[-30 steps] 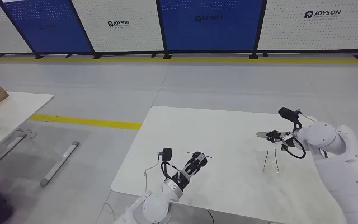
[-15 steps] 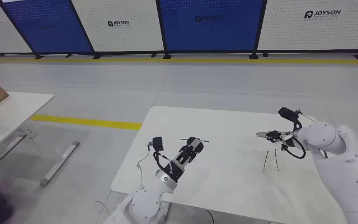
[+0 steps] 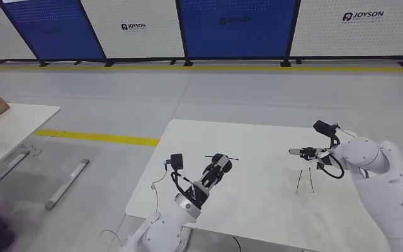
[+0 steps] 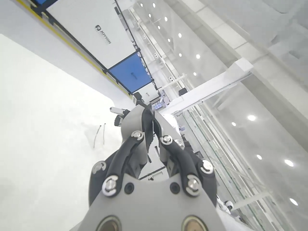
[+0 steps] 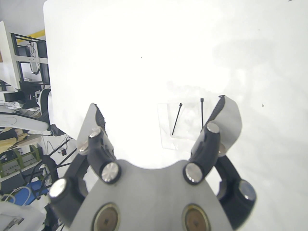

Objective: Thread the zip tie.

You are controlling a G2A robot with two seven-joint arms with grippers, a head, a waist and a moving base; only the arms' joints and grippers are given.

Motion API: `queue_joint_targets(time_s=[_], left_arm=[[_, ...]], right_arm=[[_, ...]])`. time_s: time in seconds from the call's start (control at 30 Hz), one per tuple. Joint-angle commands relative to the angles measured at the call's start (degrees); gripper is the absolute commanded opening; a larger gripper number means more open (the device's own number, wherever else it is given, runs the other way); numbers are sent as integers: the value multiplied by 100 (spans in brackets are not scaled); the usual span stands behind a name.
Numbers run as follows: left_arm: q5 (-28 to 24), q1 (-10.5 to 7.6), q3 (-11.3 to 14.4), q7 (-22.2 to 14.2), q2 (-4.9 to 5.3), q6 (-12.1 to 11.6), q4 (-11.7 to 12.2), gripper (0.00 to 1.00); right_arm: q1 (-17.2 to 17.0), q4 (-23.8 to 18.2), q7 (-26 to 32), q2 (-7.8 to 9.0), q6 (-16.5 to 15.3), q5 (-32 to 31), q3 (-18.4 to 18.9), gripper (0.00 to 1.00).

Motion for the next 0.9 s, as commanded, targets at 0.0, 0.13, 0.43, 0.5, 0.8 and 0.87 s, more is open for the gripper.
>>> queue_joint_targets(time_s=[0.0,0.13,0.43,0.5,0.8,0.87], left_arm=[[35,-259,235,30,-46,108,552,0],[-93,-681,723,-98,-148,40,1441,0],[-295,-1096,1180,-295,-274,-337,2324,0],[-302,-1090,1184,-324,-273,-362,2318,0],[-511,-1042,1126,-590,-256,-575,2363,0],[-837,-951,1020,-997,-221,-791,2338,0]], right_arm=[[0,0,0,0,0,0,0,100],[0,0,0,0,0,0,0,100],[0,0,0,0,0,0,0,100],[0,0,0,0,0,0,0,100],[0,0,0,0,0,0,0,100],[0,0,0,0,0,0,0,100]])
